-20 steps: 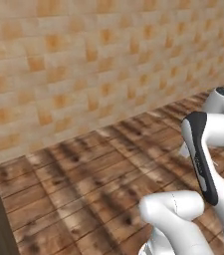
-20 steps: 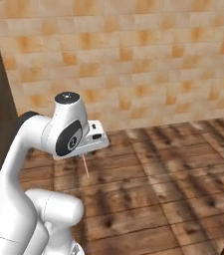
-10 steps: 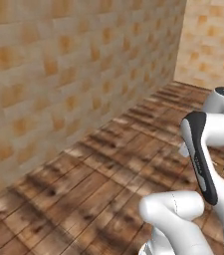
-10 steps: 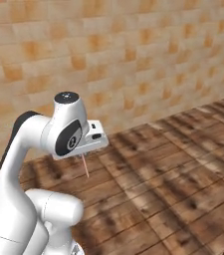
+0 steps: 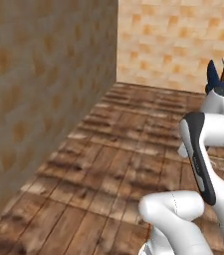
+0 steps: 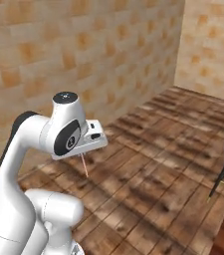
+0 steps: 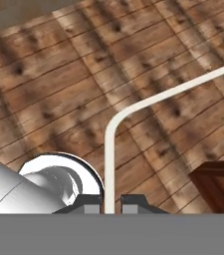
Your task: Take a straw from the drawer in front and place it inside the glass cup on the dining counter.
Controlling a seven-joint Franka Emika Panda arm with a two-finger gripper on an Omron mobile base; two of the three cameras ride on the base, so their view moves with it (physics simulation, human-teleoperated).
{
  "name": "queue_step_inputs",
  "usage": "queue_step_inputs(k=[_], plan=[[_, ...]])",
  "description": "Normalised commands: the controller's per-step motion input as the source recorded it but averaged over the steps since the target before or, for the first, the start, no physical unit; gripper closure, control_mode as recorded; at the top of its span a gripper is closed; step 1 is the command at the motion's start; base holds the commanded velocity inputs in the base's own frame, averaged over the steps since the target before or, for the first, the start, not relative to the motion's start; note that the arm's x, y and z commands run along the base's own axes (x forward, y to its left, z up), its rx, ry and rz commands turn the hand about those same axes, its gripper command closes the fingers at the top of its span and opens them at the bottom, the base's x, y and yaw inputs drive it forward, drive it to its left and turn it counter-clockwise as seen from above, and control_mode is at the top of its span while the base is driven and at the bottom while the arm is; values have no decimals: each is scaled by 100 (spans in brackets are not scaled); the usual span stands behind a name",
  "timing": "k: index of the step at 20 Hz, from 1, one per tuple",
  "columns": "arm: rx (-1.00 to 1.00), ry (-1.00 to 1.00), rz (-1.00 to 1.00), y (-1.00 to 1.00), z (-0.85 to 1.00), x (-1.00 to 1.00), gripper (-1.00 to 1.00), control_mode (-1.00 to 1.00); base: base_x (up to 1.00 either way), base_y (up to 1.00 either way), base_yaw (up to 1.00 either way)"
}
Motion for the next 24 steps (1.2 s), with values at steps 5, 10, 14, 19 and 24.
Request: queue_step_inputs(k=[5, 10, 14, 19, 24], plan=[[0, 0, 0, 0, 0, 0, 100, 100, 100, 24, -59], [0, 0, 0, 0, 0, 0, 100, 100, 97, 26, -61], [0, 0, 0, 0, 0, 0, 100, 100, 89, 48, -63], [0, 0, 0, 0, 0, 0, 100, 100, 63, 51, -64], [0, 0, 0, 0, 0, 0, 100, 100, 40, 48, -65]])
